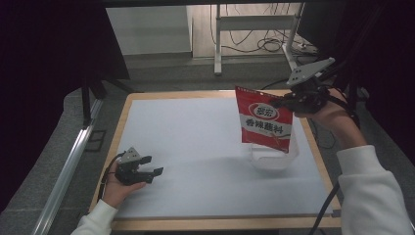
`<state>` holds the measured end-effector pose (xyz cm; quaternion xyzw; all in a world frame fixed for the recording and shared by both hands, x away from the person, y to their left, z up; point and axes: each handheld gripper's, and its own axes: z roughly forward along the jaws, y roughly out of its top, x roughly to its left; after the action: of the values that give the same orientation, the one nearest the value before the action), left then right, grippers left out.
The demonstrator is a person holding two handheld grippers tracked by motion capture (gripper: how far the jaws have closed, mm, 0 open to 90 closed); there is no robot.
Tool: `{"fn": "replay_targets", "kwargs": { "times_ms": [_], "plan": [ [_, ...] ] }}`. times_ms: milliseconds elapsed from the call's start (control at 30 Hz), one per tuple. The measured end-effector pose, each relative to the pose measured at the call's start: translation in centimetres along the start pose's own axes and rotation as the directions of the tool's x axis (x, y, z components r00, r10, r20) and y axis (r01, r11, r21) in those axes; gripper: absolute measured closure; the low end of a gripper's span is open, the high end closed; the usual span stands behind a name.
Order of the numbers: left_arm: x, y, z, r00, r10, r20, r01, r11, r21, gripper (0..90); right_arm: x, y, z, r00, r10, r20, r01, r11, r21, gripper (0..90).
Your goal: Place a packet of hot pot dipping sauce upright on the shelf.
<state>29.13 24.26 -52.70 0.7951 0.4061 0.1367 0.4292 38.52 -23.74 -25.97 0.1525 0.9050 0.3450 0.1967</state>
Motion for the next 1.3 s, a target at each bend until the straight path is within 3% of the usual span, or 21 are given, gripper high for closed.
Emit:
{"fn": "replay_targets", "kwargs": {
  "times_ms": [167,367,833,967,1300],
  "plan": [
    [0.1,0.0,0.1,1.0,-0.002,0.003,0.002,1.0,0.007,29.3,-0.6,-0.9,-0.5,0.9998,0.018,0.009,-0.018,0.9998,-0.003,88.8],
    [0.1,0.0,0.2,1.0,-0.002,0.005,0.002,0.9999,0.014,29.3,-1.1,-2.2,0.0,0.999,0.041,0.019,-0.041,0.9991,0.012,88.8],
    [0.1,-0.1,0.2,1.0,-0.004,0.002,0.004,0.9998,0.017,29.2,-1.4,-2.4,1.6,0.9997,0.016,0.016,-0.016,0.9998,0.007,88.7],
    [0.1,-0.2,0.2,1.0,-0.003,0.002,0.003,0.9998,0.018,29.2,-1.4,-3.3,2.0,0.9996,0.025,0.014,-0.025,0.9995,0.02,88.7],
    [0.0,-0.1,0.3,1.0,0.001,0.006,-0.001,0.9998,0.02,29.2,-1.2,-6.1,2.5,0.9979,0.065,0.005,-0.065,0.9979,-0.003,88.6]
  ]
}}
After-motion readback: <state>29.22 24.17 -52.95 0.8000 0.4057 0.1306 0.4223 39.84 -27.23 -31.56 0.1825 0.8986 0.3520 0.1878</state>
